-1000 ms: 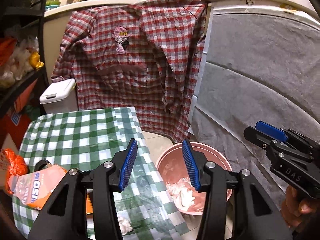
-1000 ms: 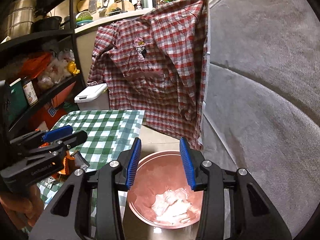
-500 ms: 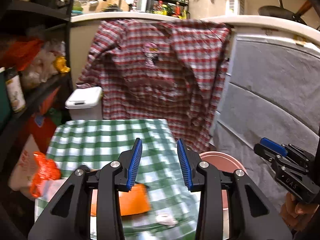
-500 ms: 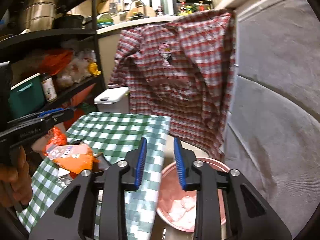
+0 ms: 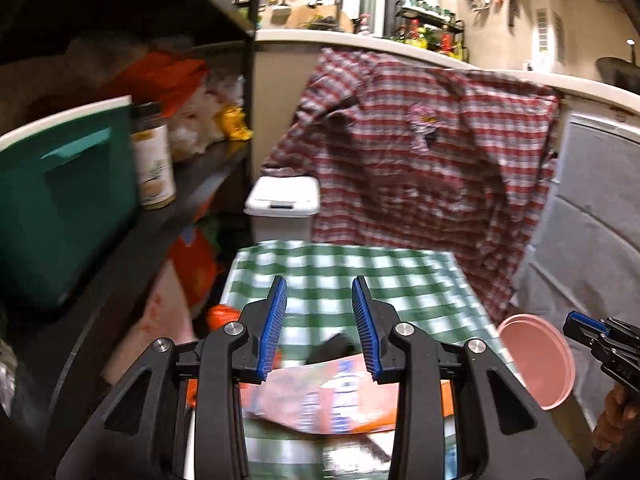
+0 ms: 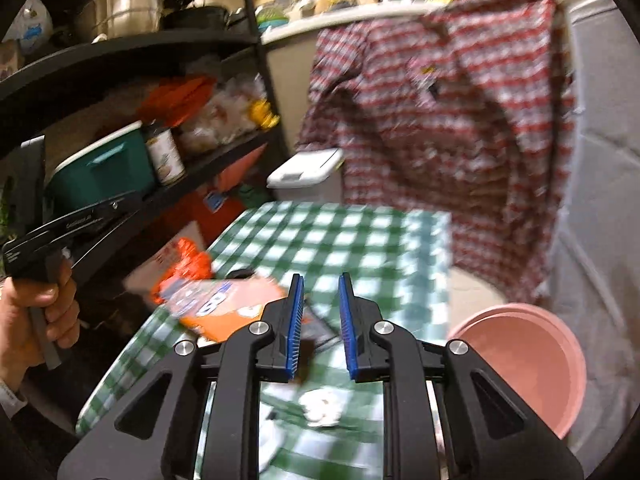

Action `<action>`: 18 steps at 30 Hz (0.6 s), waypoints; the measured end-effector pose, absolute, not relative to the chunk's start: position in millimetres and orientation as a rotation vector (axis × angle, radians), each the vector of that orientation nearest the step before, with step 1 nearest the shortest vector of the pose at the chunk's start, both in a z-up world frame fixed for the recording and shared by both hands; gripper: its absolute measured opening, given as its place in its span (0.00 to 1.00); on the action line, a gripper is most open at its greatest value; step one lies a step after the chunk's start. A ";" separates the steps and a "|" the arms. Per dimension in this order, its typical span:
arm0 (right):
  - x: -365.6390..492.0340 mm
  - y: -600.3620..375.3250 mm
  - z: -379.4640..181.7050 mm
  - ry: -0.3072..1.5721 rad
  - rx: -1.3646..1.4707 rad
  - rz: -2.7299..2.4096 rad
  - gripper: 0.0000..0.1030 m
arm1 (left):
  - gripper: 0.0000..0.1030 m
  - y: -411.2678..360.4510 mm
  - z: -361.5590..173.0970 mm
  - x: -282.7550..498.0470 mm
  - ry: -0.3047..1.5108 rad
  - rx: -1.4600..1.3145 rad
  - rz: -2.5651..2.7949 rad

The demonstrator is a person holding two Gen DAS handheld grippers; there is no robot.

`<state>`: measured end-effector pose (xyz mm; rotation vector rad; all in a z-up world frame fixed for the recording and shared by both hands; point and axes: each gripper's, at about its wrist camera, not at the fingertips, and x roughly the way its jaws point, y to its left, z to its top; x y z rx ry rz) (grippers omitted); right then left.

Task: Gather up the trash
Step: 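Grasp the orange plastic bag on the table with the left tool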

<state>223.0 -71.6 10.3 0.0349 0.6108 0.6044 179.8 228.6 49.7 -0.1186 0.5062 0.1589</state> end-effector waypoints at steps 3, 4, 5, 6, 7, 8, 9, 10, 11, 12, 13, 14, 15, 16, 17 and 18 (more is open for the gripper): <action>230.9 -50.1 -5.8 0.662 0.019 0.637 0.19 | 0.33 254.3 36.3 182.3 0.541 -0.127 0.179; 233.9 -43.0 -12.6 0.684 0.014 0.650 0.19 | 0.33 260.3 31.8 184.1 0.552 -0.132 0.184; 236.2 -38.0 -18.3 0.701 0.010 0.657 0.20 | 0.33 266.4 27.4 185.2 0.562 -0.137 0.188; 237.5 -33.5 -23.3 0.715 0.006 0.664 0.22 | 0.33 272.5 22.0 187.1 0.576 -0.142 0.192; 239.7 -28.1 -29.5 0.735 0.000 0.672 0.23 | 0.33 278.0 16.5 189.5 0.588 -0.143 0.197; 241.8 -24.3 -34.8 0.750 -0.006 0.677 0.23 | 0.33 282.8 11.4 192.1 0.599 -0.140 0.201; 244.0 -19.6 -40.5 0.767 -0.013 0.678 0.23 | 0.33 286.4 7.2 193.3 0.606 -0.136 0.204; 245.9 -17.6 -43.5 0.777 -0.015 0.679 0.26 | 0.33 291.2 1.1 196.8 0.618 -0.136 0.210; 248.0 -14.4 -47.9 0.795 -0.016 0.681 0.30 | 0.33 295.7 -4.8 199.1 0.630 -0.142 0.216; 250.8 -12.5 -51.0 0.808 -0.017 0.684 0.31 | 0.33 300.1 -10.3 201.4 0.642 -0.149 0.222; 252.3 -10.1 -55.2 0.820 -0.019 0.685 0.33 | 0.33 304.9 -15.6 203.0 0.655 -0.158 0.230; 253.5 -7.9 -58.8 0.828 -0.025 0.685 0.34 | 0.33 309.6 -21.4 205.9 0.667 -0.169 0.238; 255.1 -6.0 -62.0 0.835 -0.032 0.686 0.35 | 0.33 315.4 -29.4 210.2 0.685 -0.188 0.243; 256.4 -5.4 -64.3 0.842 -0.036 0.686 0.36 | 0.34 317.6 -33.2 210.8 0.692 -0.197 0.242; 257.9 -4.6 -66.6 0.849 -0.038 0.686 0.38 | 0.38 321.3 -39.0 214.2 0.704 -0.211 0.242; 259.4 -4.0 -69.0 0.856 -0.039 0.687 0.39 | 0.42 323.7 -43.2 216.6 0.709 -0.219 0.240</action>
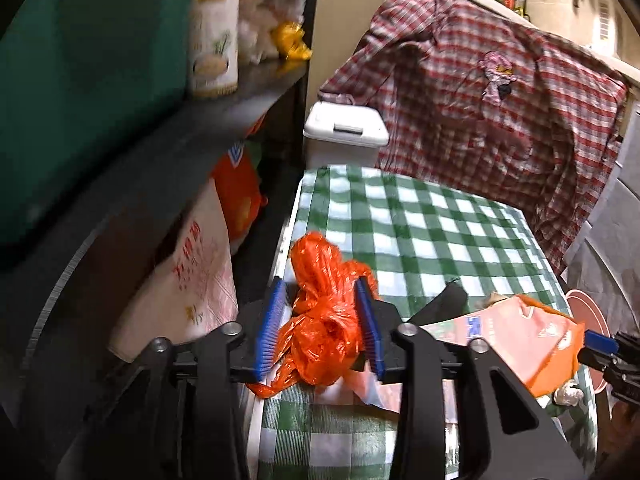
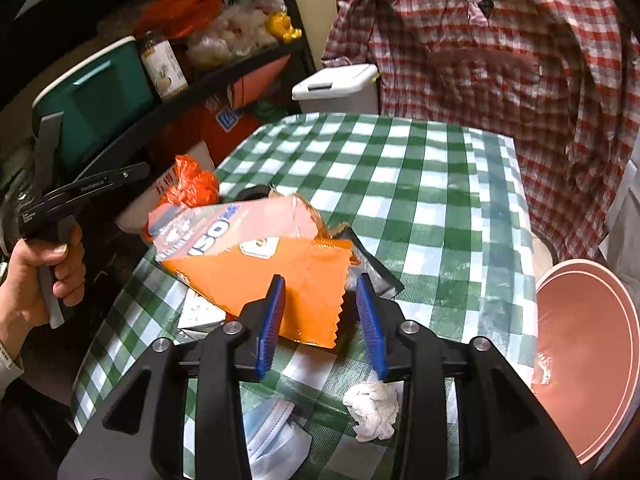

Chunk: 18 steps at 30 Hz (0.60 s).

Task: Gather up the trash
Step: 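Grasp the orange plastic bag on the table with the left tool, then grip the orange snack bag corner with the right tool while the left tool holds the orange bag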

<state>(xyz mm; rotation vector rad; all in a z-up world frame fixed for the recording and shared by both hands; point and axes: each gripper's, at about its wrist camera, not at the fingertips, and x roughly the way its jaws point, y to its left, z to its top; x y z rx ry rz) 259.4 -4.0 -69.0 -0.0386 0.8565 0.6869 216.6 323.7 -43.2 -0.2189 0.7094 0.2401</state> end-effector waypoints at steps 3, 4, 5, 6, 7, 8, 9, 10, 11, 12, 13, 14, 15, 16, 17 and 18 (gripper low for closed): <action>263.5 -4.3 -75.3 0.879 -0.030 0.691 0.39 | 0.51 326.2 -53.9 223.2 0.733 -0.238 0.232; 265.2 -4.3 -76.9 0.886 -0.026 0.695 0.39 | 0.51 326.2 -56.8 225.3 0.741 -0.238 0.231; 266.3 -3.9 -77.7 0.890 -0.023 0.698 0.39 | 0.51 325.9 -59.8 227.4 0.750 -0.236 0.229; 266.8 -3.3 -78.5 0.894 -0.022 0.704 0.39 | 0.51 325.5 -62.9 229.0 0.759 -0.235 0.227; 267.3 -1.2 -79.6 0.897 -0.022 0.709 0.39 | 0.51 325.1 -66.7 230.9 0.770 -0.236 0.224; 267.3 0.0 -80.3 0.901 -0.024 0.716 0.39 | 0.51 325.0 -70.8 233.0 0.782 -0.238 0.219; 267.2 1.6 -81.6 0.905 -0.027 0.724 0.39 | 0.51 324.8 -73.5 235.7 0.791 -0.238 0.216; 267.1 2.4 -82.2 0.907 -0.030 0.727 0.39 | 0.51 324.5 -76.8 237.3 0.802 -0.235 0.216; 266.8 3.7 -83.0 0.910 -0.035 0.732 0.39 | 0.51 324.6 -80.2 239.3 0.814 -0.233 0.215; 266.6 4.1 -83.6 0.913 -0.037 0.735 0.39 | 0.52 325.3 -82.0 240.4 0.818 -0.237 0.209; 266.5 4.8 -84.6 0.918 -0.037 0.740 0.39 | 0.52 325.8 -83.3 240.9 0.821 -0.245 0.202; 266.7 5.2 -85.6 0.923 -0.037 0.743 0.39 | 0.51 325.7 -84.0 241.4 0.823 -0.251 0.197; 267.1 5.4 -86.7 0.929 -0.037 0.744 0.39 | 0.50 325.1 -84.0 241.8 0.824 -0.253 0.195; 268.2 5.2 -87.5 0.935 -0.035 0.746 0.39 | 0.48 324.5 -84.2 242.6 0.827 -0.255 0.191; 268.9 4.7 -88.3 0.941 -0.031 0.748 0.39 | 0.45 323.2 -84.8 243.1 0.832 -0.256 0.185; 269.5 4.3 -89.1 0.946 -0.026 0.750 0.39 | 0.45 321.7 -85.9 243.6 0.839 -0.253 0.181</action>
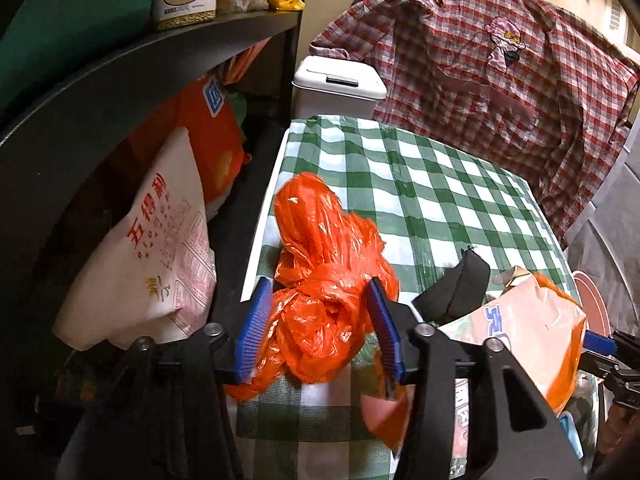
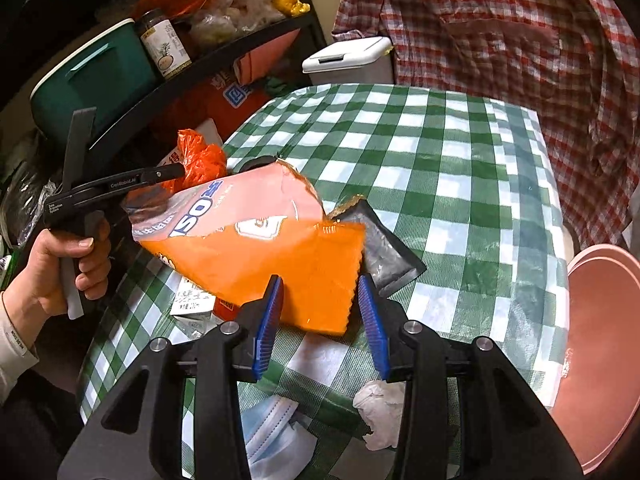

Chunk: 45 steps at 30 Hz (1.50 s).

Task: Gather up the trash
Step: 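Grip the orange snack bag corner with the right tool while the left tool holds the orange bag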

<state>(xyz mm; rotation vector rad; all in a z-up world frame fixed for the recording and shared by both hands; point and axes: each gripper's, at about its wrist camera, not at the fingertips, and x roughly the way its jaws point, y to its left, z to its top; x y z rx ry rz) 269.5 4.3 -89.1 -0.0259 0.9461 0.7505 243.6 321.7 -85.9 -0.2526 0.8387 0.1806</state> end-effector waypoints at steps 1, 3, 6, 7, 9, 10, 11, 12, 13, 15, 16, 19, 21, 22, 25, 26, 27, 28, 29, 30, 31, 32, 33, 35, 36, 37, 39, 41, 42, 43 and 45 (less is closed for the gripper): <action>269.8 3.7 -90.0 0.953 -0.018 0.753 0.39 | 0.44 320.4 -86.3 244.1 0.842 -0.249 0.180; 269.5 3.1 -90.9 0.961 -0.009 0.757 0.38 | 0.42 317.3 -86.1 244.9 0.848 -0.238 0.174; 268.6 2.6 -90.7 0.963 -0.007 0.759 0.33 | 0.38 316.1 -84.0 245.1 0.848 -0.230 0.170; 268.1 2.3 -90.0 0.961 -0.008 0.759 0.29 | 0.36 316.4 -83.2 244.8 0.846 -0.230 0.173; 267.4 1.3 -88.8 0.959 -0.008 0.759 0.26 | 0.34 318.8 -81.3 245.5 0.842 -0.235 0.177; 267.1 0.6 -88.1 0.958 -0.007 0.759 0.26 | 0.31 319.7 -80.6 245.4 0.841 -0.236 0.179; 267.1 0.1 -87.7 0.958 -0.007 0.759 0.26 | 0.26 320.2 -79.7 245.3 0.838 -0.239 0.180; 266.7 -0.6 -87.4 0.956 -0.007 0.758 0.25 | 0.24 320.2 -79.0 244.9 0.837 -0.241 0.178; 266.3 -1.2 -87.1 0.955 -0.009 0.758 0.22 | 0.22 319.7 -78.4 244.7 0.836 -0.239 0.179; 266.2 -2.5 -86.4 0.953 -0.011 0.757 0.17 | 0.20 318.3 -78.3 245.1 0.839 -0.232 0.180; 266.0 -3.1 -85.5 0.950 -0.011 0.756 0.15 | 0.19 317.9 -78.2 245.4 0.840 -0.231 0.179; 265.8 -5.6 -81.9 0.942 -0.006 0.754 0.09 | 0.18 318.2 -77.4 245.2 0.838 -0.231 0.177; 265.1 -7.8 -78.2 0.930 -0.001 0.751 0.05 | 0.18 319.7 -77.0 244.6 0.836 -0.237 0.178; 264.4 -8.1 -76.7 0.925 0.000 0.749 0.03 | 0.18 319.9 -76.9 244.3 0.836 -0.238 0.177; 262.7 -10.9 -69.4 0.905 0.004 0.749 0.02 | 0.26 320.0 -76.2 244.9 0.835 -0.225 0.184; 262.6 -12.0 -67.7 0.898 0.005 0.748 0.02 | 0.34 319.5 -75.5 244.3 0.831 -0.218 0.186; 263.0 -12.9 -66.5 0.894 0.006 0.748 0.02 | 0.41 319.0 -74.6 243.7 0.827 -0.214 0.189; 263.1 -14.2 -65.2 0.890 0.009 0.746 0.01 | 0.50 318.9 -73.4 242.9 0.819 -0.212 0.194; 263.5 -15.8 -64.2 0.887 0.013 0.744 0.01 | 0.52 319.3 -73.0 242.1 0.813 -0.213 0.195; 264.4 -17.4 -63.8 0.886 0.015 0.743 0.01 | 0.52 319.2 -73.5 242.7 0.817 -0.216 0.195; 265.2 -18.9 -63.5 0.886 0.018 0.741 0.01 | 0.52 318.6 -75.1 243.8 0.824 -0.217 0.192; 266.0 -20.0 -63.3 0.886 0.021 0.740 0.01 | 0.52 317.5 -77.3 244.9 0.833 -0.214 0.190; 266.4 -20.8 -63.0 0.886 0.024 0.739 0.01 | 0.52 316.5 -79.3 246.0 0.841 -0.207 0.191; 266.3 -22.4 -62.4 0.884 0.025 0.739 0.01 | 0.52 314.6 -84.1 248.2 0.859 -0.196 0.193; 266.1 -22.5 -62.1 0.882 0.025 0.739 0.01 | 0.52 314.1 -85.8 249.5 0.864 -0.194 0.194; 266.0 -23.1 -61.4 0.880 0.024 0.738 0.01 | 0.52 314.0 -87.6 250.7 0.870 -0.192 0.197; 265.8 -24.1 -60.0 0.876 0.027 0.737 0.01 | 0.52 315.1 -91.0 252.7 0.880 -0.191 0.204; 265.5 -26.1 -58.1 0.870 0.031 0.735 0.01 | 0.52 316.0 -93.4 253.2 0.886 -0.194 0.208; 265.2 -27.3 -57.2 0.867 0.033 0.734 0.01 | 0.52 315.7 -94.6 253.7 0.891 -0.194 0.211; 265.2 -27.8 -56.3 0.865 0.034 0.734 0.01 | 0.49 315.9 -95.2 253.9 0.893 -0.194 0.212; 264.8 -29.6 -53.6 0.857 0.038 0.731 0.01 | 0.45 314.7 -94.6 253.5 0.892 -0.191 0.213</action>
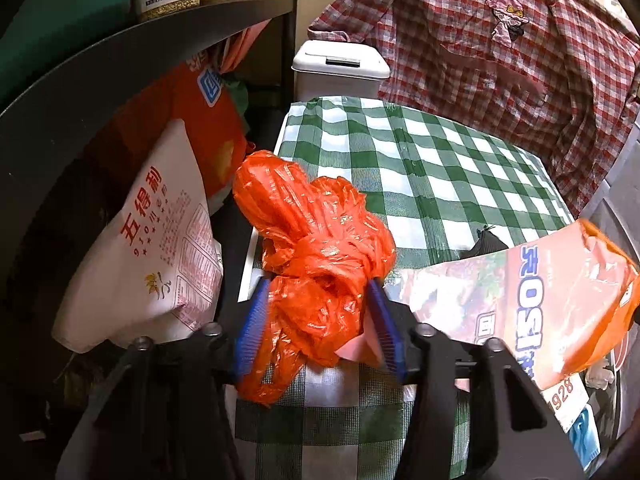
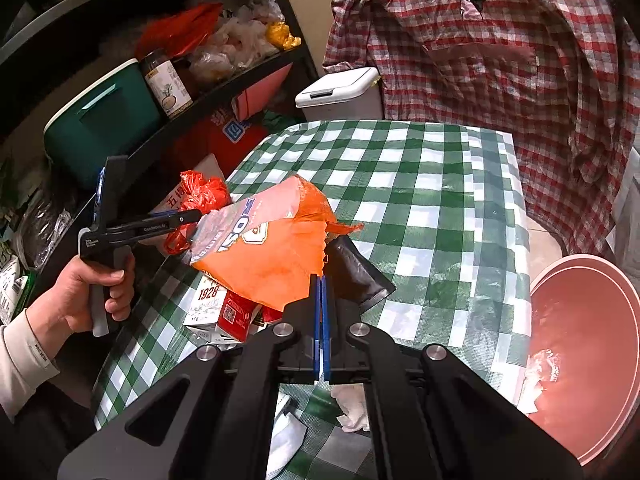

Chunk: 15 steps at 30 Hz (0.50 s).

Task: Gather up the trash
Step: 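Grip the orange snack bag corner with the right tool while the left tool holds the orange bag, then lift both orange bags and carry them over the pink bucket with both tools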

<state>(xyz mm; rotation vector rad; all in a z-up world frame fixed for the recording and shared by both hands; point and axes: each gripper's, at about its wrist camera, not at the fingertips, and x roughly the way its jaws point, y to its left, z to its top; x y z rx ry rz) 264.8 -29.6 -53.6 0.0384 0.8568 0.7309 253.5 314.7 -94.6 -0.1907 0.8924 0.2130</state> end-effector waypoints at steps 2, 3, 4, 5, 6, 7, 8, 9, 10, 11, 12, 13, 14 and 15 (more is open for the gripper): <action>265.6 -32.5 -50.8 0.847 0.046 0.730 0.00 | 0.39 315.4 -94.2 253.2 0.886 -0.191 0.213; 265.6 -33.9 -49.2 0.842 0.051 0.731 0.00 | 0.38 315.6 -93.2 252.6 0.884 -0.192 0.212; 265.1 -35.4 -46.9 0.833 0.055 0.732 0.00 | 0.36 315.4 -92.1 252.1 0.880 -0.192 0.212; 264.5 -36.6 -44.8 0.826 0.058 0.732 0.00 | 0.35 315.0 -90.8 251.3 0.876 -0.187 0.216; 263.5 -37.4 -43.4 0.822 0.059 0.732 0.00 | 0.35 314.6 -89.1 251.1 0.873 -0.184 0.219; 262.3 -38.1 -42.0 0.815 0.061 0.731 0.00 | 0.34 314.2 -87.1 250.7 0.869 -0.182 0.223; 261.5 -38.7 -40.5 0.809 0.063 0.731 0.00 | 0.34 314.1 -85.1 250.1 0.865 -0.179 0.229; 260.2 -39.9 -38.3 0.799 0.065 0.732 0.00 | 0.33 314.1 -82.2 249.0 0.857 -0.176 0.234; 259.4 -40.9 -36.4 0.793 0.066 0.732 0.00 | 0.33 314.1 -79.4 248.6 0.850 -0.175 0.235; 258.7 -41.5 -34.7 0.786 0.067 0.733 0.00 | 0.33 313.8 -75.6 247.2 0.840 -0.176 0.236; 257.1 -43.0 -31.8 0.775 0.066 0.732 0.00 | 0.33 312.9 -72.7 246.6 0.834 -0.175 0.237; 255.8 -43.8 -29.4 0.766 0.065 0.730 0.00 | 0.33 312.2 -69.5 246.1 0.827 -0.173 0.238; 255.8 -45.9 -27.5 0.758 0.065 0.730 0.00 | 0.33 311.4 -66.3 245.4 0.819 -0.170 0.240; 254.5 -47.4 -25.2 0.749 0.064 0.727 0.00 | 0.33 310.4 -62.5 244.2 0.809 -0.168 0.242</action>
